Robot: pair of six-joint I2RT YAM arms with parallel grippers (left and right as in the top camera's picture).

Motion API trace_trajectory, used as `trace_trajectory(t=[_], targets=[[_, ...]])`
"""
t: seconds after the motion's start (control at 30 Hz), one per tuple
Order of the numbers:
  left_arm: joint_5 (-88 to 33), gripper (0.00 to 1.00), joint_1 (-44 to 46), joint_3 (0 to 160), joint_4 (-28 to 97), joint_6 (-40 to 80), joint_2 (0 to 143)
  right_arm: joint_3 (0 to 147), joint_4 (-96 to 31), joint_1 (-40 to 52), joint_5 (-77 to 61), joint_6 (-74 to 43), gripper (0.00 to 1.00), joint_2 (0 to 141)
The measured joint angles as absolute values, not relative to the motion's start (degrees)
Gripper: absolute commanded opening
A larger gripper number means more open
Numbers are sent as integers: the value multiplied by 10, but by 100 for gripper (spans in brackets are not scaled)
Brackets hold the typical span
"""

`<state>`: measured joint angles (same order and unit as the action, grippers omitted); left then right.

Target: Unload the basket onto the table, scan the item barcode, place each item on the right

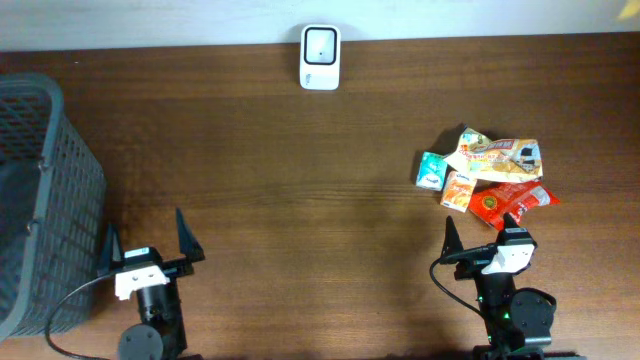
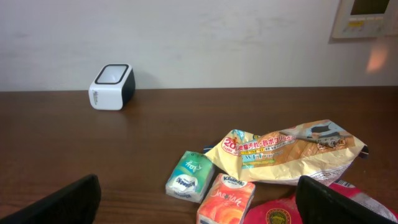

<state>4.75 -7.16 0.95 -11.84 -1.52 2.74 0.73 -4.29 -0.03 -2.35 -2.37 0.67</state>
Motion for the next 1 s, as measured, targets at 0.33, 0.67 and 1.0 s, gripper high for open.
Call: trace_trajectory(t=[0.33,0.67,1.0], targets=[[48,99,-72,6,39,-15,8,7,-43,0,-23,-23,99,7],[47,99,-72,6,41,-15,8,7,-43,0,-24,-24,98,7],[47,99,-72,6,41,-15,8,7,-43,0,-24,-24,99,7]])
